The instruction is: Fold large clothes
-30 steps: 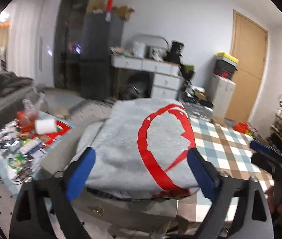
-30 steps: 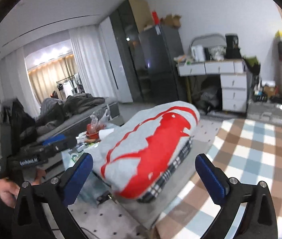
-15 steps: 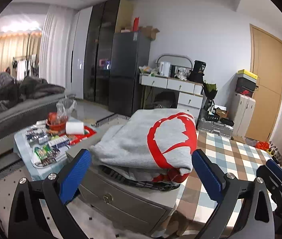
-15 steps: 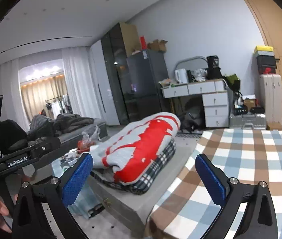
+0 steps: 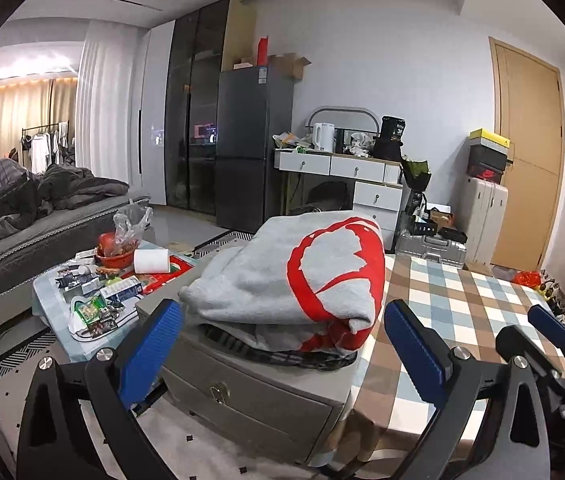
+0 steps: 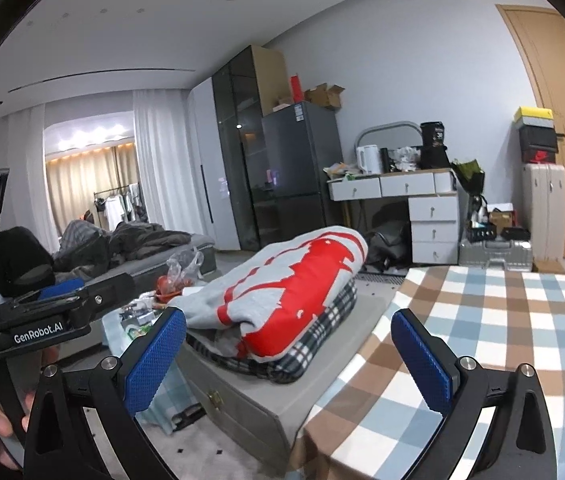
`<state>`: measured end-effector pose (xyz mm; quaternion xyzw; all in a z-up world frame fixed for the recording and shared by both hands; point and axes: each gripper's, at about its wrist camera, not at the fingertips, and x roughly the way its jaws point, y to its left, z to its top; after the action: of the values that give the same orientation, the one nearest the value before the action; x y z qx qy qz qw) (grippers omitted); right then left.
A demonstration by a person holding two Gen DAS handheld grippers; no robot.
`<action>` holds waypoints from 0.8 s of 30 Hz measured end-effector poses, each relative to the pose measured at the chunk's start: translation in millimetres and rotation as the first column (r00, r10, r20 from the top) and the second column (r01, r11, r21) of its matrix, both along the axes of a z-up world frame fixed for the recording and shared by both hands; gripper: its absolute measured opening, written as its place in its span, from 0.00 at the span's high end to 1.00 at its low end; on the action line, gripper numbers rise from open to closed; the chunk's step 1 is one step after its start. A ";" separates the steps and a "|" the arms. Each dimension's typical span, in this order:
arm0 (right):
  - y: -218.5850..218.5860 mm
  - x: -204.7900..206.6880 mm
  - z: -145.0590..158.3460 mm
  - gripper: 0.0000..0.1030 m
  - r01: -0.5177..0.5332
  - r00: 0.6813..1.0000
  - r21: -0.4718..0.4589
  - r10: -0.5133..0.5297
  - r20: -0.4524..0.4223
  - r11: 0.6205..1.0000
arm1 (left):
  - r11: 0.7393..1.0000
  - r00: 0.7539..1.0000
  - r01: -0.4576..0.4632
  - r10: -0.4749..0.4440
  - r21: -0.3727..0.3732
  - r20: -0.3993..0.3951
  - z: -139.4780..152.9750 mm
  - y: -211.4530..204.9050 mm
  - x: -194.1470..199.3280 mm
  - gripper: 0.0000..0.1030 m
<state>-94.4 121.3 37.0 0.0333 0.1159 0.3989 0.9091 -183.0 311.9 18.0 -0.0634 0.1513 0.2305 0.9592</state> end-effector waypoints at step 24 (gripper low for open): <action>-10.9 -11.8 3.6 0.00 -0.002 1.000 0.034 0.002 -0.015 0.999 | 0.998 0.999 0.041 -0.040 0.052 -0.027 -0.2 -18.4 -5.0 0.04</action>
<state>-106.2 110.4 40.6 0.0517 0.1159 0.4014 0.9071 -187.9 293.5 17.8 -0.0321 0.1587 0.2157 0.9629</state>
